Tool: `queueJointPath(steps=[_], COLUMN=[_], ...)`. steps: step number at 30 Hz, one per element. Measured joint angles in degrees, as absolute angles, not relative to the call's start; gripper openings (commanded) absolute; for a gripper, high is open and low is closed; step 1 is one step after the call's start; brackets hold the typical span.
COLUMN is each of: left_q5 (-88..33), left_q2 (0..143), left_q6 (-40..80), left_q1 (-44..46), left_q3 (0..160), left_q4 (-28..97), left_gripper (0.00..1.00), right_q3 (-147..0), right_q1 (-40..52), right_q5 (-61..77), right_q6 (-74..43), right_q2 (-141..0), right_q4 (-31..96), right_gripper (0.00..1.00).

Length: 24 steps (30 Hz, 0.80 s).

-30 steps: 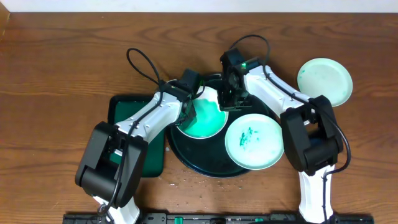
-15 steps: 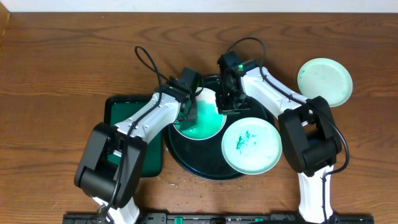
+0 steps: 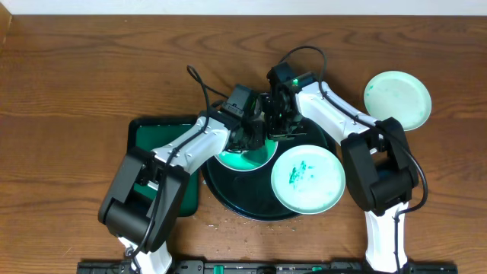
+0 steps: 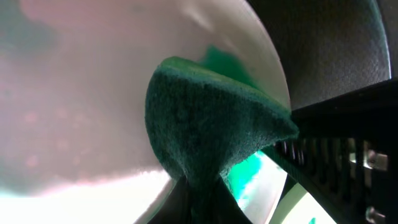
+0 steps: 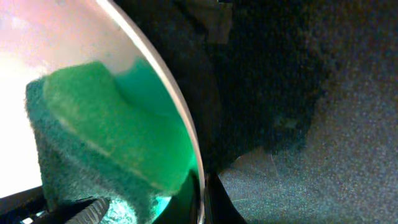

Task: Clean dirty plates on tray and stack at the side
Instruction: 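Scrub the white plate with the sponge while the right gripper holds it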

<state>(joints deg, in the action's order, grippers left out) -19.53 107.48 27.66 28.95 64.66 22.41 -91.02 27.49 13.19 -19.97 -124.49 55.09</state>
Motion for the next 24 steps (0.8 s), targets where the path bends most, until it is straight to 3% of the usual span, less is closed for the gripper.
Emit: queueJointPath(steps=[11,24], left_q5=[-4.4,14.1], left_q2=[106.2,106.3], left_q6=[35.9,42.3], left_q1=[30.6,31.4], left_q3=[66.5,66.0], left_q4=[36.9,41.7], left_gripper=[0.07,0.07], right_q3=[-91.0,-91.0], right_q1=[27.7,27.7], right_q5=[13.7,13.8], right_q6=[-19.9,-19.7], right_q2=[-124.5,-124.5], right_q4=[55.1,55.1], right_gripper=[0.01,0.01])
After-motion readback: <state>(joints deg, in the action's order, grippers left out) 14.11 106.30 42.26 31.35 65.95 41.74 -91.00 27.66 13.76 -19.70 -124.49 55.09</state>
